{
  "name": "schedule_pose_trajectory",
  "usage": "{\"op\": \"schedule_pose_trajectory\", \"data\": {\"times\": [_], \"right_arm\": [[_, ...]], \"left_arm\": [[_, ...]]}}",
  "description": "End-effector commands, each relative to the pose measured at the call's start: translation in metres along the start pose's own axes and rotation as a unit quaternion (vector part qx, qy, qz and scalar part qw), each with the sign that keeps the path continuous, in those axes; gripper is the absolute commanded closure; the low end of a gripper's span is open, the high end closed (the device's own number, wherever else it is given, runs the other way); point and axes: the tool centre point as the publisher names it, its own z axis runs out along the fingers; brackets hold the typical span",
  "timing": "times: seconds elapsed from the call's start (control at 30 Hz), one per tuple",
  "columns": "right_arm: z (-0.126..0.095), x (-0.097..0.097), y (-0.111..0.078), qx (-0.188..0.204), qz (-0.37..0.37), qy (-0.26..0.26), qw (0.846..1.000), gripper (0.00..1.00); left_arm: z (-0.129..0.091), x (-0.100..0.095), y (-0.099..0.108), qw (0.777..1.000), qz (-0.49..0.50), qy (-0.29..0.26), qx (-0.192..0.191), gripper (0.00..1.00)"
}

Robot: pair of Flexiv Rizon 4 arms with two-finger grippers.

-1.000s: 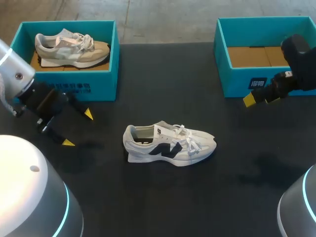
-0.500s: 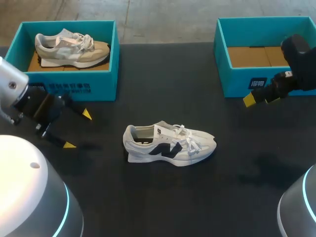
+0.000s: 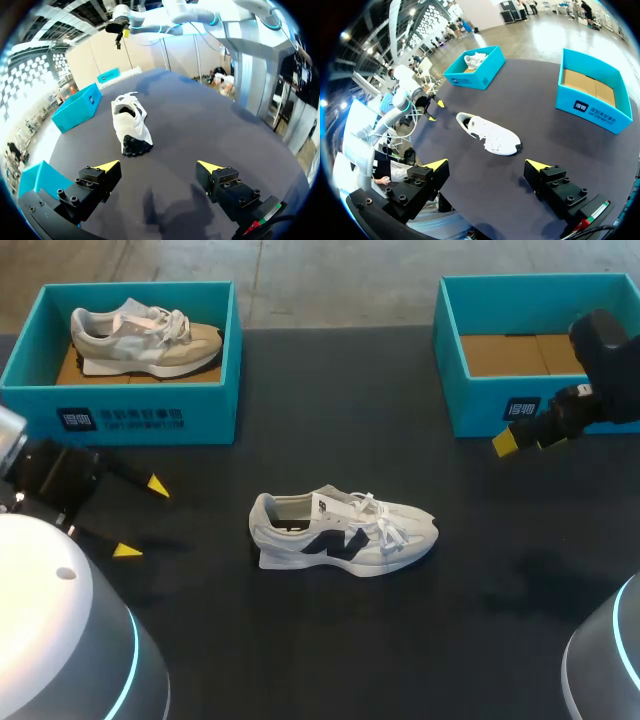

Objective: Take the shoe out of the shoebox, open the shoe tongue, remove and reinsert the insole, then place the shoe into the shoebox

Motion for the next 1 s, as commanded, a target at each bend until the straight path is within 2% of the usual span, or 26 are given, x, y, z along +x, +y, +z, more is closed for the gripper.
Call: {"op": "schedule_pose_trajectory", "data": {"times": [0.03,0.47,0.8,1.0], "right_arm": [[0.002,0.000,0.002,0.002,0.000,0.000,1.000,0.00],[0.002,0.000,0.002,0.002,0.000,0.000,1.000,0.00],[0.002,0.000,0.002,0.002,0.000,0.000,1.000,0.00],[0.002,0.000,0.002,0.002,0.000,0.000,1.000,0.00]], "left_arm": [[0.004,0.001,0.014,0.999,-0.018,-0.005,0.035,0.00],[0.011,0.007,0.038,0.991,-0.083,-0.021,0.100,0.00],[0.017,0.006,0.047,0.986,-0.106,-0.023,0.129,0.00],[0.017,0.004,0.048,0.985,-0.107,-0.018,0.133,0.00]]}}
